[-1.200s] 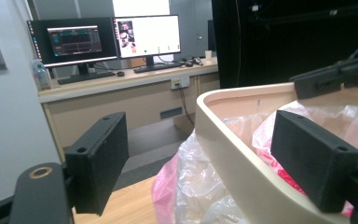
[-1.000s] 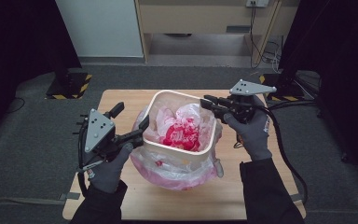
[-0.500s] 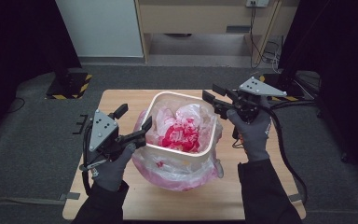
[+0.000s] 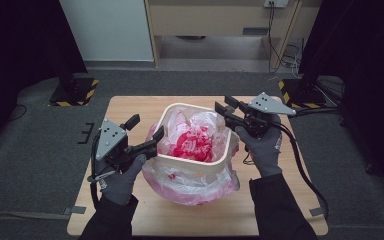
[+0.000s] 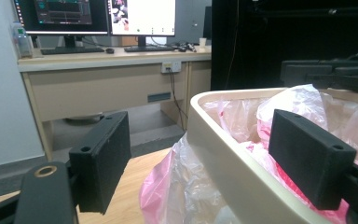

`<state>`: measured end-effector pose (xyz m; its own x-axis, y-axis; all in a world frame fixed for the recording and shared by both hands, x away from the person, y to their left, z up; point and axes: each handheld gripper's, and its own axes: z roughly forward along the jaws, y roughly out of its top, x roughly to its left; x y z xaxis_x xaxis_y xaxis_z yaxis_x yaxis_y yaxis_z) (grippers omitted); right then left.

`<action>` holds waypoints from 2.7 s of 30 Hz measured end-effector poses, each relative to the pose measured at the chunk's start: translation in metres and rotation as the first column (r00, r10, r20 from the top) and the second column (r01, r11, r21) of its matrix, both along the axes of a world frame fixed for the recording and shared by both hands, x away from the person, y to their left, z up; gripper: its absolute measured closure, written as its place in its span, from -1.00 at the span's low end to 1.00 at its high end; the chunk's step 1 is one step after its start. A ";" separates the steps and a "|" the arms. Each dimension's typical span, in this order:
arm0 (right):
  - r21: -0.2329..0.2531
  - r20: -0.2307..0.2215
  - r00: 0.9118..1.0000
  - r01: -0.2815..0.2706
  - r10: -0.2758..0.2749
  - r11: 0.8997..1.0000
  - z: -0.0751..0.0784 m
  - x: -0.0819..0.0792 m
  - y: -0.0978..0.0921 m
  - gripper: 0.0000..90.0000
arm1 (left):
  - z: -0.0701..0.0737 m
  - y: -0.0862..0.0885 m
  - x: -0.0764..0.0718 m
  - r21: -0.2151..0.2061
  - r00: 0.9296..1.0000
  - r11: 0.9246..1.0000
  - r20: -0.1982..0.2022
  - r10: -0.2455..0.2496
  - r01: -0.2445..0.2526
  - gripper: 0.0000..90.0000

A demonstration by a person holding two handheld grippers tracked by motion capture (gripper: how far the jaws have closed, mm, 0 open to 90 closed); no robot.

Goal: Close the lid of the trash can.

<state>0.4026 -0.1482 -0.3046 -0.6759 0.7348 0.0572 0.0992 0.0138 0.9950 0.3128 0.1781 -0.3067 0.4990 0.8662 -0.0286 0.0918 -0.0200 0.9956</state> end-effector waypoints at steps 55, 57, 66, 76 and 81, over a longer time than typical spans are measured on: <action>0.060 -0.237 0.958 0.181 -0.162 0.982 -0.091 -0.036 -0.091 -0.05 | -0.106 0.090 -0.003 0.146 0.957 0.970 -0.192 0.219 -0.193 -0.55; 0.033 -0.258 0.952 0.178 -0.163 0.984 -0.102 -0.037 -0.092 -0.06 | -0.118 0.094 -0.001 0.163 0.948 0.968 -0.225 0.226 -0.192 -0.55; -0.058 -0.327 0.920 0.211 -0.218 0.976 -0.132 -0.038 -0.112 -0.06 | -0.160 0.111 0.008 0.257 0.886 0.955 -0.395 0.242 -0.147 -0.56; -0.171 -0.411 0.865 0.236 -0.287 0.957 -0.168 -0.028 -0.129 -0.15 | -0.186 0.124 0.024 0.315 0.830 0.942 -0.492 0.265 -0.114 -0.57; -0.222 -0.449 0.833 0.247 -0.324 0.943 -0.183 -0.024 -0.138 -0.22 | -0.194 0.129 0.029 0.353 0.814 0.930 -0.506 0.286 -0.107 -0.59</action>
<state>0.3791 -0.2866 -0.4877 -0.3526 0.9164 0.1895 0.5791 0.0546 0.8134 0.3417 0.3068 -0.5008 0.2972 0.9543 0.0307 0.6456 -0.2246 0.7299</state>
